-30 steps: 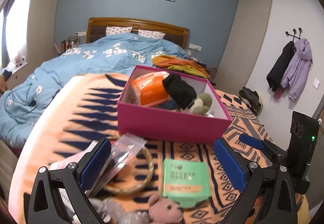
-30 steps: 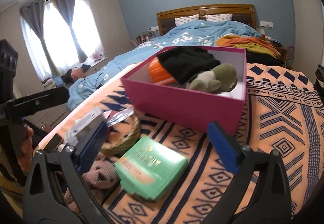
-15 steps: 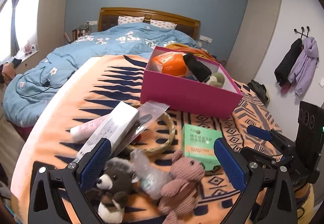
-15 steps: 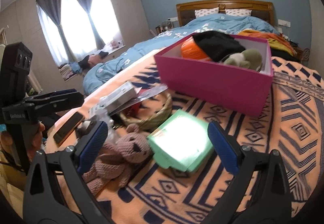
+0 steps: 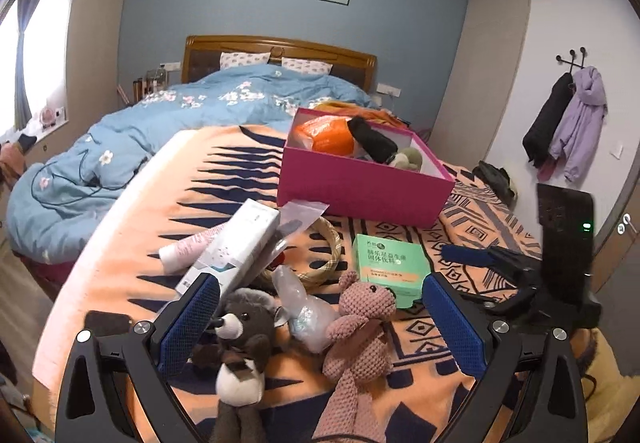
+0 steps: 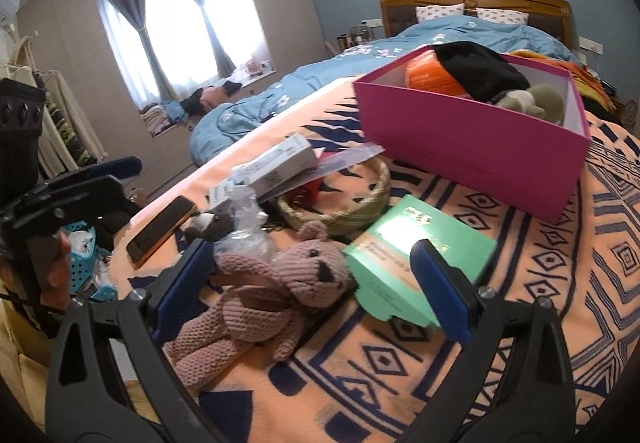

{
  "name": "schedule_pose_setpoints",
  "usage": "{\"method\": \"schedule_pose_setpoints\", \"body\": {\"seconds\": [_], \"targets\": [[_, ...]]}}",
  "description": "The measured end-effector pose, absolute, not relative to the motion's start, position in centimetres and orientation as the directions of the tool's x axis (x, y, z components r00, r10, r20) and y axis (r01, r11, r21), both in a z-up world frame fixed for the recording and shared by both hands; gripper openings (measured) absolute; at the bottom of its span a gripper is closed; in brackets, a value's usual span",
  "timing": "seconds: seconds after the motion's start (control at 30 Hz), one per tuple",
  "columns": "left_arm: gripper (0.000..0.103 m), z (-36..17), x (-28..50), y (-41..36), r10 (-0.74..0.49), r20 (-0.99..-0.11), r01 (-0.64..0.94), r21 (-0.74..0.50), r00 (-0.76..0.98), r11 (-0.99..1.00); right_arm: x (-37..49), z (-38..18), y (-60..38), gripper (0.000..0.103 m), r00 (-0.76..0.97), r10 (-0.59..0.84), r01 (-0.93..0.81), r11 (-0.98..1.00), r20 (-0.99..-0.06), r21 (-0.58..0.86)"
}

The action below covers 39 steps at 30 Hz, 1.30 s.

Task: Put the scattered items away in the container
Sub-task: 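Close the right gripper on the clear plastic bag near the teddy bear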

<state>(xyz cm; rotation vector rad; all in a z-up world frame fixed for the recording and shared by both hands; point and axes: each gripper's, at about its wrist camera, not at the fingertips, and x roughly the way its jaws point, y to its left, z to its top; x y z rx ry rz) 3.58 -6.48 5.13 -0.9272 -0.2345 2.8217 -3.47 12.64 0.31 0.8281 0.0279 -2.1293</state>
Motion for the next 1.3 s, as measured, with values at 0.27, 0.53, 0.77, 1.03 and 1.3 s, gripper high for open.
{"method": "schedule_pose_setpoints", "body": {"seconds": [0.27,0.53,0.77,1.03,1.3], "targets": [[0.103,0.9,1.4,-8.0,0.161,-0.696,-0.063,-0.165,-0.7,-0.984,-4.2,-0.6,9.0,0.099,-0.342,-0.737,0.763,-0.58,-0.582,0.286],[0.103,-2.1,0.9,-9.5,0.142,-0.748,-0.024,-0.166,-0.648,-0.986,-5.8,-1.7,5.8,0.096,-0.276,-0.738,0.789,-0.54,-0.616,0.294],[0.102,-0.9,2.1,-6.1,0.182,-0.681,-0.166,-0.09,-0.71,-0.982,-6.9,-1.9,6.0,0.091,-0.238,-0.746,0.786,-0.524,-0.622,0.328],[0.082,-0.4,-0.8,-5.5,0.249,-0.677,-0.266,-0.081,-0.693,-0.961,-7.1,-1.0,7.6,0.088,-0.256,-0.748,0.79,-0.527,-0.613,0.313],[0.047,-2.0,-5.6,-8.6,0.361,-0.741,-0.278,-0.241,-0.566,-0.93,-5.2,-1.6,8.1,0.087,-0.238,-0.72,0.84,-0.49,-0.652,0.234]]}}
